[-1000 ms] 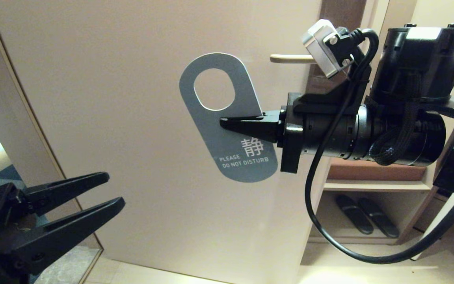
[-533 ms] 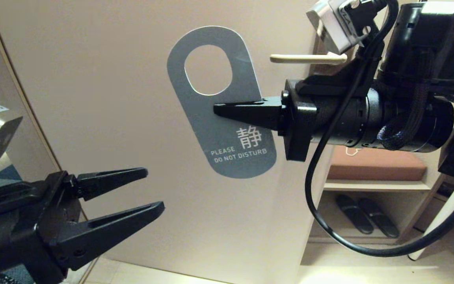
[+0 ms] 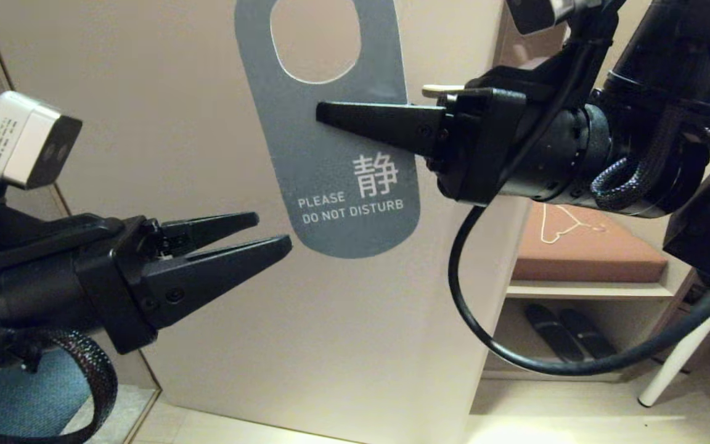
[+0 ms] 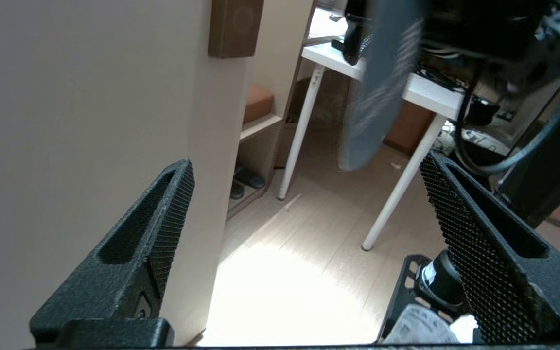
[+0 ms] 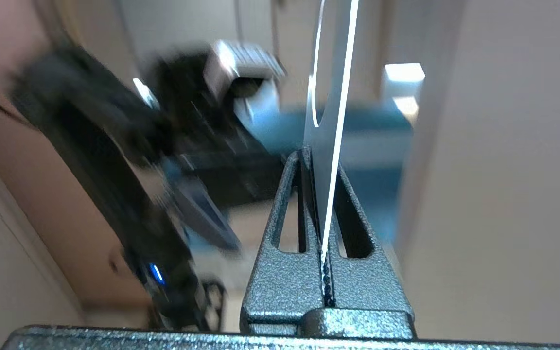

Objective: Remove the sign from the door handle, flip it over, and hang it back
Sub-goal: Hand it to the other hand

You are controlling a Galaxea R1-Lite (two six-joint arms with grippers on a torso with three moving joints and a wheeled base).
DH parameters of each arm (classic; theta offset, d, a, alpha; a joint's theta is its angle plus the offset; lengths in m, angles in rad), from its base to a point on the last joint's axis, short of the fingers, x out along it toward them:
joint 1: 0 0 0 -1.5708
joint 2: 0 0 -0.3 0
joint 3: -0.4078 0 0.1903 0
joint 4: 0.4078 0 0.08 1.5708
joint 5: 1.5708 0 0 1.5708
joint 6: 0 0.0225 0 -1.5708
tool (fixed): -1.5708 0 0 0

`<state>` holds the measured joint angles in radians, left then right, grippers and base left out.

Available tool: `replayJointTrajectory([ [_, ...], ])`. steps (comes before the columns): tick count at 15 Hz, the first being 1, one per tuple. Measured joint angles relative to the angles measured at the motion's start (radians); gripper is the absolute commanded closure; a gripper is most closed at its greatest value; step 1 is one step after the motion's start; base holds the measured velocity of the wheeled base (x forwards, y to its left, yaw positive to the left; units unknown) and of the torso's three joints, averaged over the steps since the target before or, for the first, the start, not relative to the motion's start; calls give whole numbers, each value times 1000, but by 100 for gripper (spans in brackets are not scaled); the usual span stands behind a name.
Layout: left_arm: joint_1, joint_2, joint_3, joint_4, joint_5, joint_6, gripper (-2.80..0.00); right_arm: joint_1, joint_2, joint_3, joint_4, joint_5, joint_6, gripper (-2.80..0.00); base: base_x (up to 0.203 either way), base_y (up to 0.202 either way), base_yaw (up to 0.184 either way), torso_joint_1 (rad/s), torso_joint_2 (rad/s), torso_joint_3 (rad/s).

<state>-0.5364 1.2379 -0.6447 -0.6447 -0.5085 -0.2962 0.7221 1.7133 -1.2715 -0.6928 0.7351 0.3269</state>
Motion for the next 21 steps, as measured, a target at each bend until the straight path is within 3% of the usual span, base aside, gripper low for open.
replayJointTrajectory([
  [4,-7,37,-17,-2,-88,0,-280,4,42,0,-84,19,45,0,0,0,0,0,0,0],
  [13,-14,96,-78,-4,-93,0,-280,56,58,1,-85,23,47,0,0,0,0,0,0,0],
  [21,-87,90,-72,-1,-94,-3,-280,81,58,0,-85,23,45,0,0,0,0,0,0,0],
])
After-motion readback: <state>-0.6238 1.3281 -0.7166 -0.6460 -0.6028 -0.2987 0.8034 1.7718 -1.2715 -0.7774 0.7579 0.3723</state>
